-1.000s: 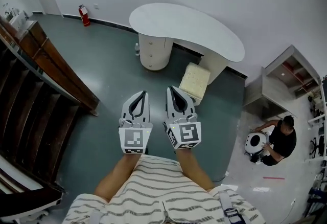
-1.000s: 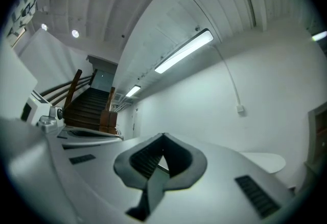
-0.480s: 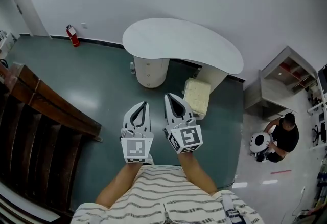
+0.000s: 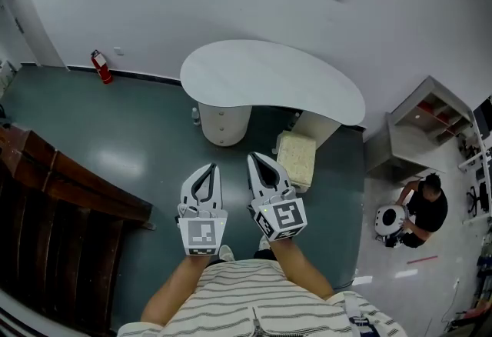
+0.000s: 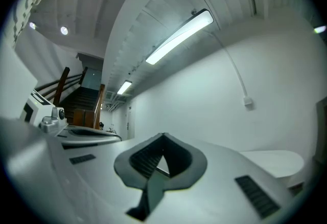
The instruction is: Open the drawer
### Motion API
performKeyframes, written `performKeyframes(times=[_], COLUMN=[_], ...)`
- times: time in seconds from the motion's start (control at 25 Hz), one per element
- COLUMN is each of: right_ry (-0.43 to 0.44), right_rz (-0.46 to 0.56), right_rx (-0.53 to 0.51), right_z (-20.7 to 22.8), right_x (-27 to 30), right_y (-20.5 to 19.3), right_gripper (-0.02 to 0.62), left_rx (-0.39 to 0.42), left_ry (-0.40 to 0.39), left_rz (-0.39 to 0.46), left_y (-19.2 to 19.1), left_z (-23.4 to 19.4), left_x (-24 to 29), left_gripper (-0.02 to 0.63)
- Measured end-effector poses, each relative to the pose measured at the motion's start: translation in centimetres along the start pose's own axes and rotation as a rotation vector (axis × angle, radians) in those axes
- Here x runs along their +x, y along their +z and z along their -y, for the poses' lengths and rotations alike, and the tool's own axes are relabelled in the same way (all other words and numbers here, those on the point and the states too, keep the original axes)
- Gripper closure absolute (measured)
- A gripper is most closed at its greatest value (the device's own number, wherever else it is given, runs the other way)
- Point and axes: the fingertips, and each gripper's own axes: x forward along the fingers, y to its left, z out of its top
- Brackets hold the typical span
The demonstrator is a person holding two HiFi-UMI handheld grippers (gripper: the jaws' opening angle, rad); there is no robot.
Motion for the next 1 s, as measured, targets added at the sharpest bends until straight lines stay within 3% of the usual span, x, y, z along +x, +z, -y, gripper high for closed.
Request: performKeyframes(times=[0.4, 0.68, 1.0], right_ry=[0.014, 0.096, 0.159], right_rz=[0.001, -0.031, -0.047], right_rx=[-0.007, -0.011, 0.031], right_z=[5.0, 10.4, 14.7], right_x=[4.2, 8.4, 12.6], right_y=[-0.9, -1.5, -3.8], right_gripper=[0.581, 0.581, 0.581], left_rx=[-0.047, -0.083, -0.07], left_ry=[0.038, 0.079, 0.11], left_rz=[-0.027, 0.014, -0.001], left_y=[-2.2, -1.3, -3.1], left_z=[1.0, 2.3, 2.2], left_x=[7.0, 14.7, 20.5], left_gripper=[0.612, 0.612, 0.612])
